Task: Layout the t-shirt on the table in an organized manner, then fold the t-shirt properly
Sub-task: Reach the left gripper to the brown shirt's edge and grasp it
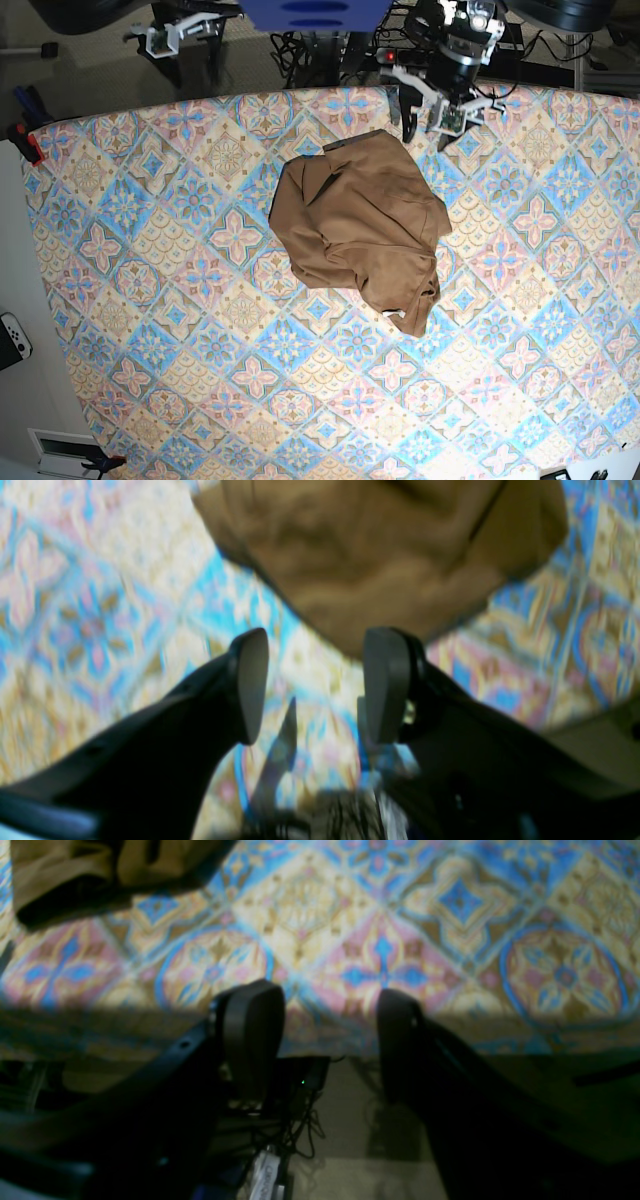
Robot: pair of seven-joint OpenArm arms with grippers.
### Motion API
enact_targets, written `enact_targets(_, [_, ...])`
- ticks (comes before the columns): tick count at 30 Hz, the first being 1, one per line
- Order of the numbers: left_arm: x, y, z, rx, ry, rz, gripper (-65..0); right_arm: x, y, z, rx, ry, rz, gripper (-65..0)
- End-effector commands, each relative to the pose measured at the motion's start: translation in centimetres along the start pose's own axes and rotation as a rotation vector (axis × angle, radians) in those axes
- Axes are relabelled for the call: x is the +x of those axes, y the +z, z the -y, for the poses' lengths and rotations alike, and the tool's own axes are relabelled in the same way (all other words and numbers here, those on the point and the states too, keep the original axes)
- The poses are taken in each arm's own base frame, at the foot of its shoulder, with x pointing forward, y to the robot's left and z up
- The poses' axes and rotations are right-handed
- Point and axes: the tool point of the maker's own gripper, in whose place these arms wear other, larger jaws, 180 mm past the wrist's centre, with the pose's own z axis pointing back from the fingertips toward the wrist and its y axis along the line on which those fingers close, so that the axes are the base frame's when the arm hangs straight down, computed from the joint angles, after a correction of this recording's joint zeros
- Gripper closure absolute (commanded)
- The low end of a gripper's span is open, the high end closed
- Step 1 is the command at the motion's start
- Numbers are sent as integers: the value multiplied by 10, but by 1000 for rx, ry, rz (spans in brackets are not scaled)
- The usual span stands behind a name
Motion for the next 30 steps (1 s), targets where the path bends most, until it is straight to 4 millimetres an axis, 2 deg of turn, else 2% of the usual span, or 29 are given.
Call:
enact_targets(1, [12,-1,-2,4,-2,36,-303,16,-4,2,-3,2,57,-332])
enact_targets(5, [25,-17,-8,4,20,36,-303,13,-15,3,-3,5,22,-333])
enact_targets(10, [40,-34,-32,14,151,6,-303,15,-27,5,-4,13,13,-331])
enact_targets(16, [53,-47,-48,-27,248,-57,-303,5,-30,4,7,156,-48,-330])
enact_targets(18, [52,-51,-58,-14,268,-87,-303,2,-30,3,13,210,-64,-330])
enact_targets(21, [52,-60,-62,-20,284,-122,-301,-2,-30,1,21,258,-81,-330])
enact_targets(23, [51,-66,-64,-25,286,-154,-300,-3,-32,-9,46,250,-78,-330])
enact_targets(30, [28,-88,-66,-38,334,-249,-299,-4,-33,-16,62,243,-78,-330])
